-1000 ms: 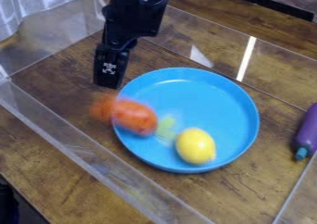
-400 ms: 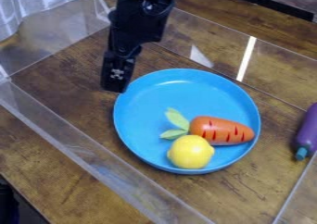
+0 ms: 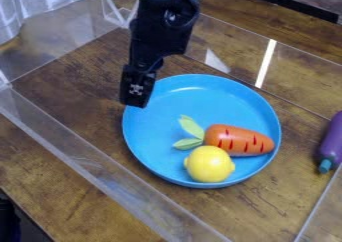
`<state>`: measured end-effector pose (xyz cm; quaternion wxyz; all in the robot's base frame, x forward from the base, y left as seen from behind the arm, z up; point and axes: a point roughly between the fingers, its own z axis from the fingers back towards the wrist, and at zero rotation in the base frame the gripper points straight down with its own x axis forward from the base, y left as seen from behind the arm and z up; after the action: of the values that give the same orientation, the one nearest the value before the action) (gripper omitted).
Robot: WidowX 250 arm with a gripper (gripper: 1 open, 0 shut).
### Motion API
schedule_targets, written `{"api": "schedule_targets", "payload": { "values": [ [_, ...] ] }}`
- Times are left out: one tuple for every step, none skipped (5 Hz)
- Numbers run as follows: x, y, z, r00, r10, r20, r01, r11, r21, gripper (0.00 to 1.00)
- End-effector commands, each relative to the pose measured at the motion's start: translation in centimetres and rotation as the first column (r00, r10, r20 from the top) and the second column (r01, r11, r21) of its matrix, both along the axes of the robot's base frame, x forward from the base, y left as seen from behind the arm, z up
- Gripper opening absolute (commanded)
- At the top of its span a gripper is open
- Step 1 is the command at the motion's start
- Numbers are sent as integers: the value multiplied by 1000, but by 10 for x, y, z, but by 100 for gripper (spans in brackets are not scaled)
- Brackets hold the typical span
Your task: Put the carrot on the blue tray
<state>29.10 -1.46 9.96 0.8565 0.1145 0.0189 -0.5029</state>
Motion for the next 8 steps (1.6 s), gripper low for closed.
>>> {"api": "schedule_targets", "payload": {
  "values": [
    [4, -13, 2, 997, -67, 34, 68, 998, -6, 100],
    [6, -28, -6, 990, -136, 45, 136, 991, -1, 100],
    [8, -46, -22, 982, -184, 47, 184, 983, 8, 100],
    [10, -53, -38, 973, -225, 42, 225, 974, 6, 100],
    [13, -56, -55, 970, -240, 31, 239, 971, 6, 100],
    [21, -48, -40, 977, -208, 45, 207, 978, 19, 100],
    [25, -48, -47, 977, -208, 37, 208, 978, 16, 100],
    [28, -47, -54, 978, -209, 26, 209, 978, 12, 100]
  ]
}}
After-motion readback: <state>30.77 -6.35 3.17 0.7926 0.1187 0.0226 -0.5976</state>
